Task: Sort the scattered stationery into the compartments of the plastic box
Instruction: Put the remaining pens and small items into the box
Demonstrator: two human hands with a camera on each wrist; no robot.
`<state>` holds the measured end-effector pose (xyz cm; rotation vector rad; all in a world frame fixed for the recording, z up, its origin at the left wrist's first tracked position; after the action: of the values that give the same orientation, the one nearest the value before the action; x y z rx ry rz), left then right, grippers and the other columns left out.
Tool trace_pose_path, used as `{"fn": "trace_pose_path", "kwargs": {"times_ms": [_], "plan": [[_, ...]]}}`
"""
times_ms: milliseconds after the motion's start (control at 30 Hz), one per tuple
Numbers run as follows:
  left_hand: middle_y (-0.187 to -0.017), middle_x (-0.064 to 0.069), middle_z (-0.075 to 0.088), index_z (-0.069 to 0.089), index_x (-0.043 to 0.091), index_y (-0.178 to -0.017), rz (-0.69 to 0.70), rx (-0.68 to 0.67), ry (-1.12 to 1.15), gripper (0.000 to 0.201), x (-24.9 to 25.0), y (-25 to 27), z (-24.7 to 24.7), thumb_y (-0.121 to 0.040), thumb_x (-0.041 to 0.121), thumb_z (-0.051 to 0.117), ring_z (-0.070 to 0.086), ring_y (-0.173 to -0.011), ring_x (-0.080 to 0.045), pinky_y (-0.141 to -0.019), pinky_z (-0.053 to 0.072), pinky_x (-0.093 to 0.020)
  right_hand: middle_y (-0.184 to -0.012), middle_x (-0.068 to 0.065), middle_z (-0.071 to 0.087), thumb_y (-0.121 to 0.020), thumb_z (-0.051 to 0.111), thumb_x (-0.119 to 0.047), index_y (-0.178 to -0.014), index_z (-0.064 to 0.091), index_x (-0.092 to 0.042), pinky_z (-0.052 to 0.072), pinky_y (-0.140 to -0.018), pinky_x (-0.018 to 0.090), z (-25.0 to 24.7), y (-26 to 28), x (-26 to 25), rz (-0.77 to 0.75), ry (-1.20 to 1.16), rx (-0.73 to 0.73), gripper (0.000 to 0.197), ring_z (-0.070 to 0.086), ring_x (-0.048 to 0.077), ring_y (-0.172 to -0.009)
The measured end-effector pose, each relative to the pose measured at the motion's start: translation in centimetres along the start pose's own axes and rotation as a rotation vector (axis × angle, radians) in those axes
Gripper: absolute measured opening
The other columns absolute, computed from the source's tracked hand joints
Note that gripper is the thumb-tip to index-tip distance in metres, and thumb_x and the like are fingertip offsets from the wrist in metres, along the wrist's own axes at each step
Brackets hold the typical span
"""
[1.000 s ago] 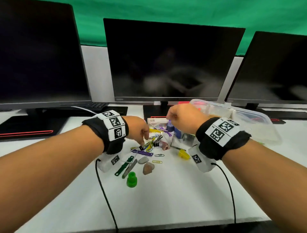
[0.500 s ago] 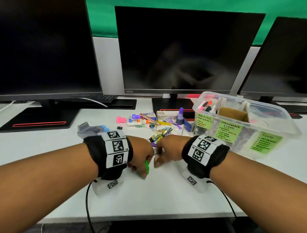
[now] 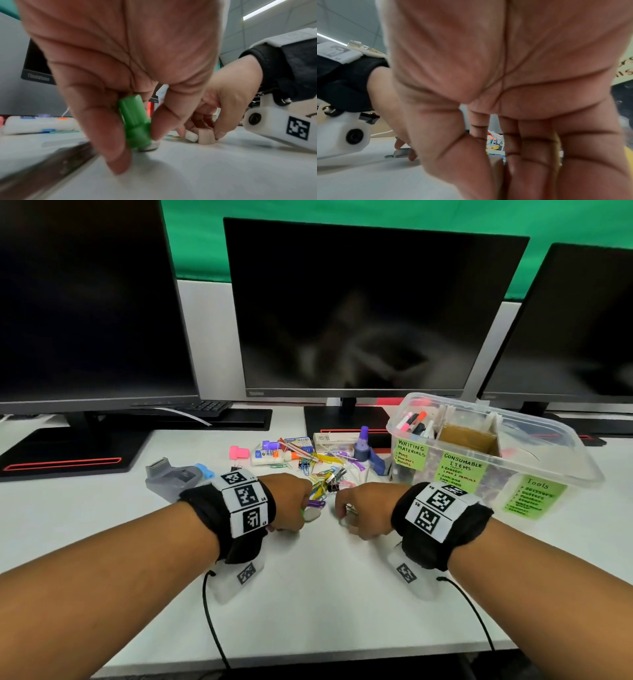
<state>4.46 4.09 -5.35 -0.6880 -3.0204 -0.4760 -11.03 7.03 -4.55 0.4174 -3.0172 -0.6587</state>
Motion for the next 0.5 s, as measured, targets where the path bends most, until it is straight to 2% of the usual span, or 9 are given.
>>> {"fn": "trace_pose_path", "kwargs": {"times_ms": [100,133,200,267,333,433,500], "plan": [[-0.1,-0.003,0.058,0.046,0.02,-0.104,0.016,0.009,0.018,0.03,0.9,-0.3,0.1,-0.086,0.04,0.06,0.051,-0.054,-0.012,-0.052,0.042,-0.021,-0.105,0.001,0.066,-0.082,0.066,-0.022,-0.116,0.051,-0.023,0.04,-0.05,0.021,0.4,0.1,0.1,0.013,-0.09,-0.03,0.037,0.051,0.014,-0.061],[-0.106,-0.004,0.059,0.046,0.019,-0.109,0.029,0.015,-0.009,0.037,1.3,-0.4,0.2,-0.085,0.043,0.061,0.05,-0.058,-0.011,-0.053,0.039,-0.021,-0.097,0.002,0.068,-0.08,0.07,-0.025,-0.114,0.051,-0.022,0.04,-0.049,0.022,0.4,0.1,0.0,0.017,-0.1,-0.035,0.039,0.051,0.013,-0.057],[-0.114,-0.003,0.06,0.048,0.018,-0.116,0.054,0.033,-0.06,0.044,2.0,-0.9,0.5,-0.084,0.045,0.062,0.059,-0.082,-0.017,-0.067,0.042,-0.025,-0.071,-0.002,0.061,-0.081,0.07,-0.028,-0.114,0.053,-0.02,0.039,-0.048,0.021,0.3,0.2,-0.1,0.022,-0.096,-0.024,0.038,0.047,0.009,-0.051],[-0.115,-0.003,0.062,0.052,0.017,-0.114,0.074,0.042,-0.084,0.039,2.5,-1.5,0.7,-0.085,0.041,0.063,0.058,-0.103,-0.021,-0.081,0.045,-0.03,-0.062,-0.006,0.05,-0.084,0.067,-0.024,-0.115,0.055,-0.018,0.039,-0.048,0.019,0.2,0.3,0.0,0.021,-0.091,0.005,0.033,0.045,0.007,-0.05],[-0.115,-0.004,0.062,0.055,0.016,-0.112,0.09,0.047,-0.107,0.033,2.7,-1.6,0.9,-0.086,0.034,0.064,0.057,-0.108,-0.022,-0.086,0.045,-0.031,-0.061,-0.007,0.047,-0.087,0.062,-0.02,-0.115,0.055,-0.017,0.037,-0.046,0.017,0.1,0.5,0.0,0.016,-0.066,0.027,0.03,0.043,0.006,-0.049],[-0.116,-0.002,0.062,0.057,0.017,-0.113,0.116,0.052,-0.134,0.023,3.0,-1.6,0.9,-0.089,0.019,0.058,0.056,-0.11,-0.022,-0.088,0.045,-0.03,-0.065,-0.005,0.048,-0.089,0.057,-0.019,-0.114,0.053,-0.017,0.04,-0.047,0.018,-0.3,1.3,0.4,0.034,-0.087,0.049,0.026,0.05,0.011,-0.054],[-0.114,-0.001,0.063,0.058,0.018,-0.11,0.139,0.021,-0.113,0.022,3.0,-1.5,0.9,-0.089,0.013,0.054,0.057,-0.106,-0.021,-0.082,0.046,-0.029,-0.074,-0.003,0.053,-0.089,0.056,-0.019,-0.11,0.053,-0.019,0.043,-0.049,0.02,-1.1,2.0,1.0,0.052,-0.141,0.11,0.021,0.055,0.016,-0.063]]}}
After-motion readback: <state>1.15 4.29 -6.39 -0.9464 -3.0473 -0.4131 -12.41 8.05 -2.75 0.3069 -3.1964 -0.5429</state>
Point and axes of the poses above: each hand's wrist, its own y-axis away from the middle knuckle, its own z-axis out of the palm, x = y × z, the point moved 1 cm from there along -y, towards the middle knuckle
